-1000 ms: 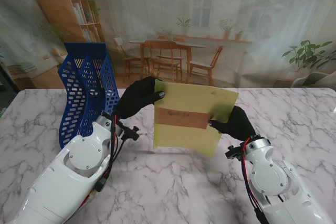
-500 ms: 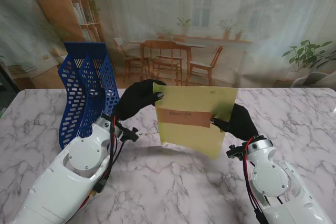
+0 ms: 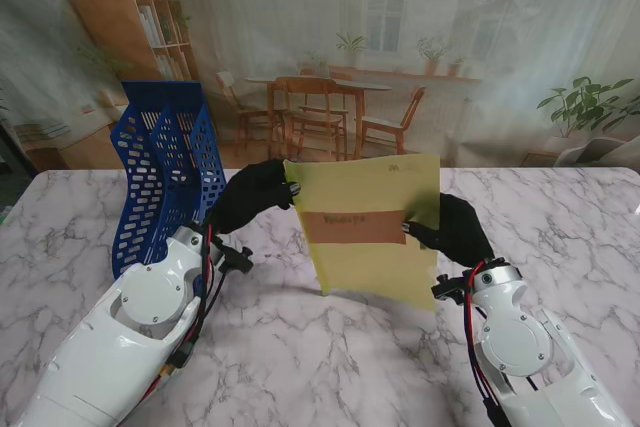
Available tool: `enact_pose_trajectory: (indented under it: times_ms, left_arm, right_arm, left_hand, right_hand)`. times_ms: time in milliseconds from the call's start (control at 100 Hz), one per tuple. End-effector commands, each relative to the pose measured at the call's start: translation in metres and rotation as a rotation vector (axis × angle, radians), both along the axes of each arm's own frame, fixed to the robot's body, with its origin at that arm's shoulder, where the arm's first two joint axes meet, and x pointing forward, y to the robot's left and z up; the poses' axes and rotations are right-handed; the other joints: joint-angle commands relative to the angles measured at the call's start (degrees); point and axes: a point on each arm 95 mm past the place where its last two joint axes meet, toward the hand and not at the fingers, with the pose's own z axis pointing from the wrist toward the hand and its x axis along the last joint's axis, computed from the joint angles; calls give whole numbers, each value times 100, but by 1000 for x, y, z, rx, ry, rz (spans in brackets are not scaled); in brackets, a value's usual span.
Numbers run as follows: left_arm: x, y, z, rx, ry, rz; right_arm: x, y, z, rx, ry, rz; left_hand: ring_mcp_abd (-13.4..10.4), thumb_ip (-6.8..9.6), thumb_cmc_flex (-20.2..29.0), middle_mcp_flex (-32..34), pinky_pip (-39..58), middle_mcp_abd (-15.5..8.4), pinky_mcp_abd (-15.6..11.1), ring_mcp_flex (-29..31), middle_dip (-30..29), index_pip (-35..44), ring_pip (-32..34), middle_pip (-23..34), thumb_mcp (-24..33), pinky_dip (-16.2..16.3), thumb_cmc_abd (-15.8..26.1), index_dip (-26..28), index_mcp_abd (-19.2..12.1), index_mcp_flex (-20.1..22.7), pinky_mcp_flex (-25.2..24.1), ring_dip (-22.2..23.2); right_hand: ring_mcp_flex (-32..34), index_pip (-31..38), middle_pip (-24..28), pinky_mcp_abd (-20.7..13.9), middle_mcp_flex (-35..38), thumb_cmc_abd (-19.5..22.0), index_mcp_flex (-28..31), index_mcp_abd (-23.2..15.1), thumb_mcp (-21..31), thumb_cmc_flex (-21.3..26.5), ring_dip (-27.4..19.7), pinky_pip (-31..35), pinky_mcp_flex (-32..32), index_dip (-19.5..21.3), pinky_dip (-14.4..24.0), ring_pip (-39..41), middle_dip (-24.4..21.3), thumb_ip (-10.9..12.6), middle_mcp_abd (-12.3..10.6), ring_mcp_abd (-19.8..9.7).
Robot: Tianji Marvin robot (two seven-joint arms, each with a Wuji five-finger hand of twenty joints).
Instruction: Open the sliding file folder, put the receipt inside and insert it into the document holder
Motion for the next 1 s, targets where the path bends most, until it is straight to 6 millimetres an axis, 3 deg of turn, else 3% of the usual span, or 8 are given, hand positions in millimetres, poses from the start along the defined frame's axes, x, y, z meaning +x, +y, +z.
enact_pose_trajectory:
  times_ms: [0, 280, 420, 610, 990]
  left_arm:
    - [-1, 1, -7, 22, 23, -14]
    - [-2, 5, -15, 48, 49, -23]
    - [-1, 8, -17, 53, 52, -14]
    - [-1, 6, -18, 21, 45, 9]
    - [-1, -3, -8, -13, 0, 18]
  right_arm:
    - [-1, 2, 0, 12, 2, -3]
    - [-2, 2, 0, 32, -6, -10]
    - [-3, 1, 0, 34, -7, -11]
    - [-3, 1, -1, 33, -2, -11]
    - [-1, -2, -6, -8, -12, -3]
  left_hand:
    - [42, 132, 290, -150, -93, -39, -177, -60, -39, 31, -114, 5, 145, -15, -94, -12, -99, -179, 19, -53]
    - [49, 175, 400, -219, -164, -59, -186, -127, -64, -12, -186, -43, 245, -38, -56, -44, -113, -222, -40, -81]
    - [40, 137, 531, 1, -113, -81, -185, -28, 3, 453, -139, 94, 194, -16, -43, 269, -234, -92, 37, -68]
    - [-40, 121, 597, 744, 194, -273, -195, 422, 540, 1254, 122, 143, -67, 26, 96, 19, -475, 412, 388, -23]
    - [-51, 243, 511, 920, 327, -309, -178, 533, 608, 1624, 230, 198, 86, 26, -31, 17, -509, 443, 469, 7]
  right_hand:
    - [111, 596, -21, 44, 2, 373, 255, -408, 428, 384, 46, 111, -19, 366, 86, 306, 19, 245, 56, -126]
    - [108, 613, -11, 35, -3, 392, 242, -436, 426, 387, 40, 106, -20, 413, 86, 308, 22, 244, 46, -135]
    - [101, 612, -10, 35, -2, 394, 238, -435, 422, 388, 38, 100, -27, 424, 84, 307, 20, 243, 38, -139]
    - [103, 607, -9, 32, 3, 399, 240, -440, 421, 390, 37, 95, -32, 434, 83, 314, 17, 246, 45, -140]
    - [122, 605, -4, 43, 23, 393, 256, -440, 428, 390, 42, 90, -34, 447, 84, 343, 12, 249, 50, -125]
